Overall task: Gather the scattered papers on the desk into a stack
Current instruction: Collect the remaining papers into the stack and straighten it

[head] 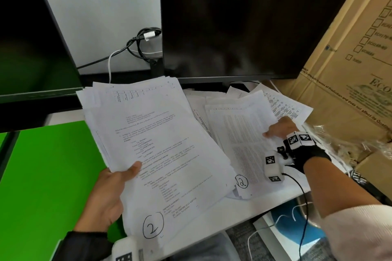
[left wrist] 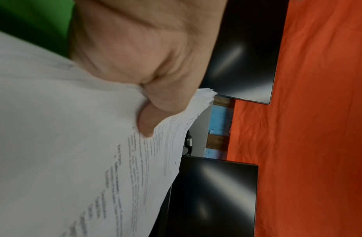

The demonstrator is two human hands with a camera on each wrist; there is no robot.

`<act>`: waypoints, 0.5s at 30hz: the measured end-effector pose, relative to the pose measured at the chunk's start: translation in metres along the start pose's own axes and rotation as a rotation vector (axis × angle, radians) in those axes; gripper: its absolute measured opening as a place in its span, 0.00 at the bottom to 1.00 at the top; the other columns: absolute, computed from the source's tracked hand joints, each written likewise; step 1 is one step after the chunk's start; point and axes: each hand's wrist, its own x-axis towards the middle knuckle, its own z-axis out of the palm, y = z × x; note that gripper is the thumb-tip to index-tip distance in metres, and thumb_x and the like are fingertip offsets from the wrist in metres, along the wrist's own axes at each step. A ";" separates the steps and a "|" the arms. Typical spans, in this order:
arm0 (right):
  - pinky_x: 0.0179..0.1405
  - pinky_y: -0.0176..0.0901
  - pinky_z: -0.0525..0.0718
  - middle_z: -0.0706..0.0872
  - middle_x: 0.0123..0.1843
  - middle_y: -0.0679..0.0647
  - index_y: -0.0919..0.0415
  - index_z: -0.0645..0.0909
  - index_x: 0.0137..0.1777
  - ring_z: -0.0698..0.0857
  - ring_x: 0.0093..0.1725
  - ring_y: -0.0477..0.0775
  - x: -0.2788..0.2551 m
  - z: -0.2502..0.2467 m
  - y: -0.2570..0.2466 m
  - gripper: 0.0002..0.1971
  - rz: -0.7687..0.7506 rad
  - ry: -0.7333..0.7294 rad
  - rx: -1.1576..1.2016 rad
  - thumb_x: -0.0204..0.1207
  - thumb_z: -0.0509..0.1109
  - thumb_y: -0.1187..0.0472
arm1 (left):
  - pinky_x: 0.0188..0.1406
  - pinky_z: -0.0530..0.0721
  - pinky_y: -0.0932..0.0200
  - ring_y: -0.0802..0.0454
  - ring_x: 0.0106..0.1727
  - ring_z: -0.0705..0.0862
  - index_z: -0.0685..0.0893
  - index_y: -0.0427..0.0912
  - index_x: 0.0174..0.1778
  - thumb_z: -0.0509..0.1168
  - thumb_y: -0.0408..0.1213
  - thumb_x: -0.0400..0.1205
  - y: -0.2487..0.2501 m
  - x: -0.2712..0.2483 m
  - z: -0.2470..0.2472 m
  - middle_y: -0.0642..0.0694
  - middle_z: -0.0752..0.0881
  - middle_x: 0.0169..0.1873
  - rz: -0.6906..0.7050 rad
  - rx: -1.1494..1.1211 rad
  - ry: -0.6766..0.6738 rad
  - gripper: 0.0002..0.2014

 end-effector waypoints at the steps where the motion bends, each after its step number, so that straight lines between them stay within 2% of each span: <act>1: 0.51 0.47 0.77 0.79 0.66 0.64 0.73 0.73 0.67 0.80 0.65 0.64 0.002 -0.003 0.002 0.29 -0.030 0.006 0.019 0.72 0.77 0.56 | 0.35 0.89 0.54 0.45 0.45 0.90 0.88 0.40 0.52 0.70 0.28 0.80 0.000 0.000 0.000 0.44 0.93 0.42 -0.002 -0.004 0.000 0.07; 3: 0.50 0.48 0.77 0.81 0.63 0.64 0.72 0.76 0.64 0.81 0.62 0.65 0.001 -0.017 0.004 0.24 -0.101 0.023 0.091 0.73 0.76 0.60 | 0.36 0.90 0.53 0.43 0.47 0.89 0.88 0.39 0.52 0.70 0.28 0.80 -0.001 0.002 -0.001 0.42 0.93 0.44 -0.007 -0.007 -0.002 0.07; 5: 0.47 0.48 0.79 0.84 0.55 0.64 0.72 0.80 0.60 0.83 0.51 0.63 -0.007 -0.039 0.003 0.19 -0.177 0.059 0.211 0.72 0.76 0.65 | 0.40 0.88 0.51 0.41 0.48 0.89 0.87 0.39 0.53 0.70 0.28 0.79 -0.002 0.004 -0.002 0.39 0.92 0.47 -0.017 -0.008 0.007 0.07; 7: 0.44 0.47 0.78 0.85 0.47 0.61 0.71 0.83 0.58 0.83 0.45 0.60 -0.025 -0.070 -0.003 0.14 -0.280 0.140 0.242 0.73 0.75 0.67 | 0.37 0.89 0.52 0.41 0.48 0.89 0.87 0.39 0.52 0.70 0.28 0.79 -0.002 0.005 -0.002 0.39 0.92 0.47 -0.025 -0.012 0.005 0.07; 10: 0.45 0.45 0.75 0.84 0.45 0.59 0.68 0.85 0.56 0.84 0.46 0.58 -0.061 -0.119 -0.019 0.12 -0.457 0.300 0.186 0.73 0.75 0.66 | 0.39 0.88 0.52 0.41 0.48 0.89 0.87 0.38 0.53 0.71 0.28 0.79 0.000 0.005 0.000 0.39 0.91 0.47 -0.023 -0.014 -0.003 0.08; 12: 0.43 0.44 0.77 0.85 0.46 0.60 0.64 0.85 0.55 0.83 0.44 0.57 -0.084 -0.150 -0.029 0.11 -0.528 0.363 0.190 0.74 0.75 0.64 | 0.43 0.87 0.50 0.40 0.50 0.88 0.86 0.37 0.56 0.71 0.28 0.79 0.001 0.005 0.000 0.38 0.91 0.49 -0.024 -0.008 0.000 0.10; 13: 0.37 0.42 0.80 0.85 0.44 0.59 0.61 0.85 0.53 0.83 0.39 0.56 -0.096 -0.165 -0.032 0.09 -0.559 0.375 0.212 0.74 0.75 0.63 | 0.45 0.86 0.49 0.39 0.51 0.88 0.86 0.36 0.58 0.71 0.28 0.79 0.002 0.005 0.000 0.37 0.91 0.51 -0.022 -0.006 0.000 0.12; 14: 0.26 0.39 0.82 0.85 0.41 0.57 0.58 0.83 0.50 0.83 0.33 0.53 -0.103 -0.178 -0.034 0.06 -0.587 0.364 0.257 0.74 0.75 0.63 | 0.47 0.87 0.48 0.38 0.53 0.88 0.86 0.35 0.59 0.71 0.28 0.79 0.002 0.006 0.000 0.36 0.90 0.52 -0.024 -0.005 -0.004 0.13; 15: 0.17 0.35 0.82 0.85 0.38 0.55 0.56 0.83 0.47 0.84 0.26 0.48 -0.112 -0.189 -0.036 0.05 -0.617 0.348 0.314 0.74 0.76 0.62 | 0.47 0.87 0.48 0.38 0.53 0.88 0.86 0.35 0.60 0.71 0.28 0.79 0.003 0.006 0.001 0.36 0.91 0.52 -0.028 -0.005 -0.008 0.13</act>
